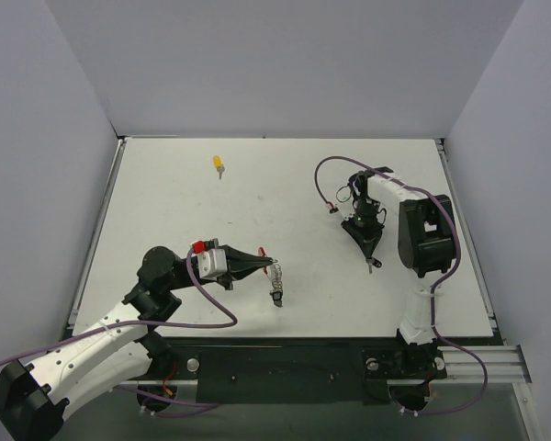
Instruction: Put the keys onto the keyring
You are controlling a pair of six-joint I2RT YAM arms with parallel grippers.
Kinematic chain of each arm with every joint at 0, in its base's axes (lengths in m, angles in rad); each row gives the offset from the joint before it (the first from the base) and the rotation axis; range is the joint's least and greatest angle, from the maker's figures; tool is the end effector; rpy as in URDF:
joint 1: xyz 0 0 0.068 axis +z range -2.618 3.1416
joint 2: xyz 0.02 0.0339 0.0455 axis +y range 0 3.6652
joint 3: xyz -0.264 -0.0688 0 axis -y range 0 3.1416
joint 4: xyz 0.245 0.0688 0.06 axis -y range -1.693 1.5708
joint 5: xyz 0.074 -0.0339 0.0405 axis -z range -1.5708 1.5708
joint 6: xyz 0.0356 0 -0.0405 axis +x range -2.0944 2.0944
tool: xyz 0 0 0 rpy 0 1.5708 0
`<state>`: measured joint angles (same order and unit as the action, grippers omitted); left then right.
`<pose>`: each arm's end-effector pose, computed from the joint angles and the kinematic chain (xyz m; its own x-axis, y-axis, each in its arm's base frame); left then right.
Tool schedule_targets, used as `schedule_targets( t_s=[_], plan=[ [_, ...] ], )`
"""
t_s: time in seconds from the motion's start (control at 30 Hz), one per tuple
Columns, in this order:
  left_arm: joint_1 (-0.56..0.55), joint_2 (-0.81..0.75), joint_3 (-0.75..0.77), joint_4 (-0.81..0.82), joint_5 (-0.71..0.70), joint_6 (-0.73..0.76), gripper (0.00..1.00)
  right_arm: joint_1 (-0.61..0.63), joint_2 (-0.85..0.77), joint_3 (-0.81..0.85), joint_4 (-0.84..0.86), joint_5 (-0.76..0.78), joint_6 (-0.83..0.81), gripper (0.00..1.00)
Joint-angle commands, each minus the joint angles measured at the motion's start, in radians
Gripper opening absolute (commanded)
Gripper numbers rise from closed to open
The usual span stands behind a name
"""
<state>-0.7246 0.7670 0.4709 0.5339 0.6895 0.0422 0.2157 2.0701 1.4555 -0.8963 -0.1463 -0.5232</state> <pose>0.1201 -0.1365 0.3065 0.2173 -0.1489 -0.9647 0.9660 0.1744 0.1907 0.3776 0.0881 0.1440 -0.7346 -0.6670 -0.1246 -0.6780 0.7287 0.0961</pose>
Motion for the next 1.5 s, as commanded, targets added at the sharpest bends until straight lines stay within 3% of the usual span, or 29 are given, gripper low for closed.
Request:
schedule_targets(
  t_s=[0.0,0.77,1.17,1.47],
  plan=[
    [0.004,-0.006,0.021,0.048,0.004,0.007,0.0,-0.004,-0.056,-0.004,-0.047,-0.007,0.005,0.1],
    [0.004,-0.008,0.021,0.048,0.005,0.005,0.0,-0.006,-0.068,-0.004,-0.049,-0.009,0.006,0.11],
    [0.004,-0.008,0.021,0.048,0.002,0.007,0.0,-0.006,-0.064,0.003,-0.067,-0.027,-0.008,0.0],
    [0.004,-0.006,0.021,0.048,0.005,0.007,0.0,-0.019,-0.08,0.008,-0.096,-0.052,-0.041,0.0]
  ],
)
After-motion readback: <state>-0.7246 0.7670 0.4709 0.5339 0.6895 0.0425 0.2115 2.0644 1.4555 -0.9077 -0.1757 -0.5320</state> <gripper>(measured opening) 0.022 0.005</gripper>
